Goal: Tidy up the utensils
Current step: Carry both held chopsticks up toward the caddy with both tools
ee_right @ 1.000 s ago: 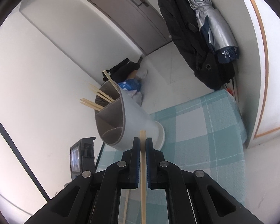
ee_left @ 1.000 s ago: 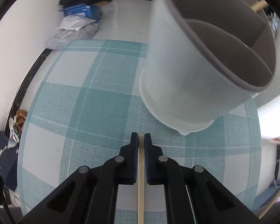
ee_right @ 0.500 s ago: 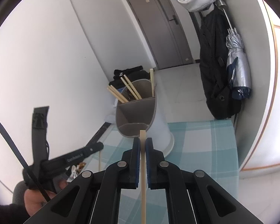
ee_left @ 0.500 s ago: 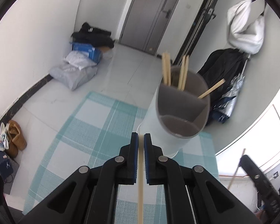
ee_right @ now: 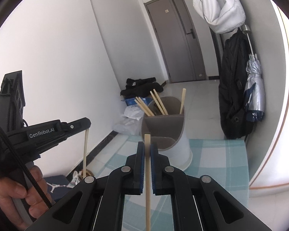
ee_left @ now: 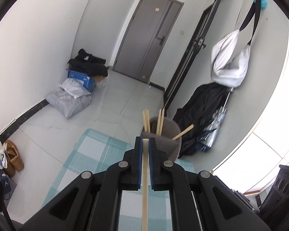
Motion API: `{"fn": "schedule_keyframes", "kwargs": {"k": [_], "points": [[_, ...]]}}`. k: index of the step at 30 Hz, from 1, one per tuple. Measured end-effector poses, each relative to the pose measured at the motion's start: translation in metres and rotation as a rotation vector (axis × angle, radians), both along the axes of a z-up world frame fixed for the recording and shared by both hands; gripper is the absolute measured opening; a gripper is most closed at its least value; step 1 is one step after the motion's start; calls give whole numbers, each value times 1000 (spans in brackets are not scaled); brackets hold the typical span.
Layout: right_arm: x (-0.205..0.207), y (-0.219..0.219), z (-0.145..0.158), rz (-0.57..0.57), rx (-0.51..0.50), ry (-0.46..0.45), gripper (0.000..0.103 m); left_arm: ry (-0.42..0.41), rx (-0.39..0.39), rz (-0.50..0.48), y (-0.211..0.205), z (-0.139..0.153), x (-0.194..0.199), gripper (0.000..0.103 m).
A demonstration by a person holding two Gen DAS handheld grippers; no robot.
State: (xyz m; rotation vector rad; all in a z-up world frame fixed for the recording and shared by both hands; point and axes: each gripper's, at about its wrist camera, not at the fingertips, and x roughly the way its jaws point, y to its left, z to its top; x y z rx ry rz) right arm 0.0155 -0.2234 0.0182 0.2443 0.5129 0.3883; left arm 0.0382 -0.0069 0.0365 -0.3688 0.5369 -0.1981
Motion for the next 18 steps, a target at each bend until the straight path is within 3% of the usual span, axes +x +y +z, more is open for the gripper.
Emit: {"fn": "schedule_keyframes", "kwargs": {"k": [5, 9, 18], "points": [[3, -7, 25, -6, 37, -55, 5, -84, -54, -1, 5, 29, 7, 3], [11, -8, 50, -6, 36, -111, 5, -139, -47, 14, 2, 45, 20, 3], [51, -9, 103, -10, 17, -250, 5, -197, -104, 19, -1, 64, 58, 3]]}}
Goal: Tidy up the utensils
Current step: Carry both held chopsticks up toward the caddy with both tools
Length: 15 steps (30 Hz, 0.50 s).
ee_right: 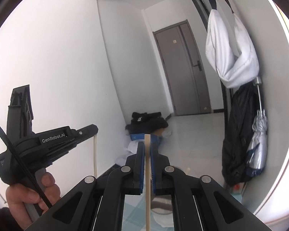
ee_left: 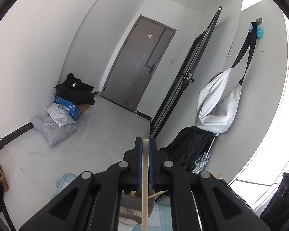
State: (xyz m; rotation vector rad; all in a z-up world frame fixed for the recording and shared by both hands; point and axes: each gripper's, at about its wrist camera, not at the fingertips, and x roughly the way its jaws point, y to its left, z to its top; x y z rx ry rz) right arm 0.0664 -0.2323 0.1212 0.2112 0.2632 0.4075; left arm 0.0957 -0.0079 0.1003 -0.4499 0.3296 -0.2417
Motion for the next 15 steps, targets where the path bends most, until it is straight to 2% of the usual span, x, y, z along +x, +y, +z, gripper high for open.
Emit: {"fn": "schedule_keyframes", "kwargs": {"k": [7, 10, 15], "points": [[44, -5, 15, -17, 0, -55, 5, -45, -40, 28, 2, 6, 36, 3], [62, -6, 16, -37, 1, -92, 5, -80, -23, 75, -1, 4, 47, 3], [98, -7, 3, -75, 38, -84, 5, -91, 1, 98, -10, -11, 67, 3]]}}
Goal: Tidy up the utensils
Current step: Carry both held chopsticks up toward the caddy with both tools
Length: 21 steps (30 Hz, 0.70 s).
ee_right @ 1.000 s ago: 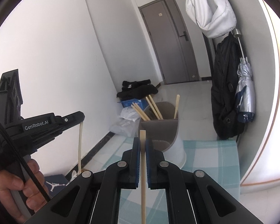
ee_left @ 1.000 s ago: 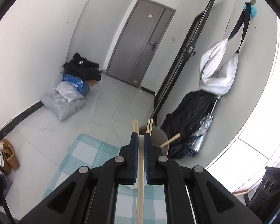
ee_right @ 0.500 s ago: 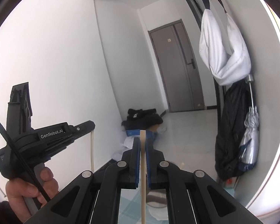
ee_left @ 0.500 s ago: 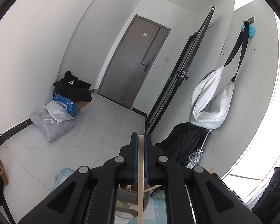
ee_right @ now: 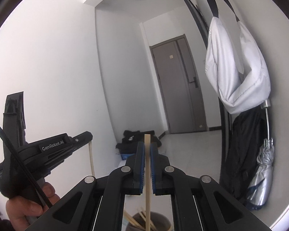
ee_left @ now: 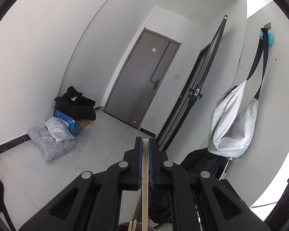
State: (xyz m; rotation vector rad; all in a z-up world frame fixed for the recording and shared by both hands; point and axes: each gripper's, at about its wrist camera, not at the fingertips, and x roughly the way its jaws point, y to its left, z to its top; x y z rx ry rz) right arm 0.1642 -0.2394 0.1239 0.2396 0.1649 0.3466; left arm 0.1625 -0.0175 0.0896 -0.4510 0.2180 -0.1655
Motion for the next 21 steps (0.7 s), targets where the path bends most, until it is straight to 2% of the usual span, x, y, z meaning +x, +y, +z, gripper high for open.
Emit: {"fn": "schedule_keyframes", "kwargs": {"k": [8, 12, 18, 21], "points": [[39, 1, -27, -40, 33, 34, 5, 12, 18, 56, 3, -21, 31, 3], [52, 1, -34, -59, 44, 36, 5, -9, 64, 71, 0, -27, 38, 3], [54, 13, -50, -47, 4, 34, 5, -30, 74, 95, -3, -39, 41, 3], [51, 18, -55, -35, -26, 14, 5, -61, 133, 105, -14, -41, 42, 3]]}}
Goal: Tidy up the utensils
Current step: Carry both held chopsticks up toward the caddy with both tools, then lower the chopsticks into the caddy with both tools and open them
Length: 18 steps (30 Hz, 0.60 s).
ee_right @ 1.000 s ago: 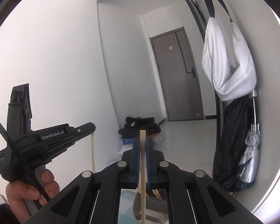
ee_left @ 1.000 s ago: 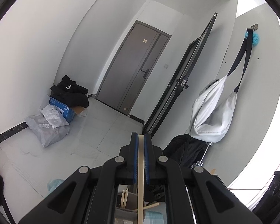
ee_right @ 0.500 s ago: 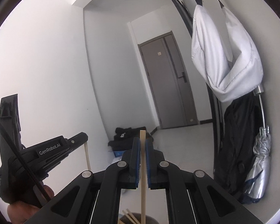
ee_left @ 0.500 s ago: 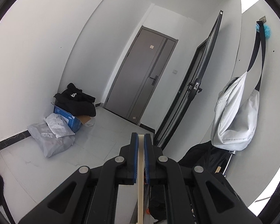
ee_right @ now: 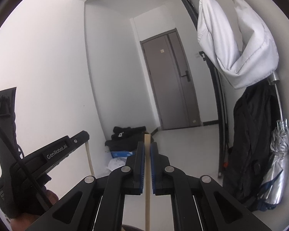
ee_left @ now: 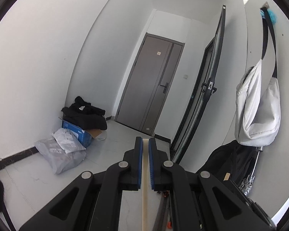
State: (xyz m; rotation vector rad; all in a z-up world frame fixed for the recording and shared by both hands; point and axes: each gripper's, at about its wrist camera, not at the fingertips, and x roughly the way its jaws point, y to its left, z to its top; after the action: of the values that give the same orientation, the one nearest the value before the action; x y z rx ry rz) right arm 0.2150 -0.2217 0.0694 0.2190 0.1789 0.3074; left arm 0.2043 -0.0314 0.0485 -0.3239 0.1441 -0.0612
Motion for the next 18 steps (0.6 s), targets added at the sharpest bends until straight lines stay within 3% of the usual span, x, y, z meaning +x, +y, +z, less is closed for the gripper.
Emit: {"fn": "schedule_keyframes", "kwargs": {"k": [7, 15, 18], "points": [[-4, -5, -11, 51, -4, 2, 5, 11, 18, -59, -6, -10, 1, 3], [-19, -6, -18, 84, -48, 7, 5, 18, 110, -111, -16, -16, -10, 3], [-20, -9, -20, 79, -49, 27, 5, 38, 112, -137, -15, -17, -14, 3]]}}
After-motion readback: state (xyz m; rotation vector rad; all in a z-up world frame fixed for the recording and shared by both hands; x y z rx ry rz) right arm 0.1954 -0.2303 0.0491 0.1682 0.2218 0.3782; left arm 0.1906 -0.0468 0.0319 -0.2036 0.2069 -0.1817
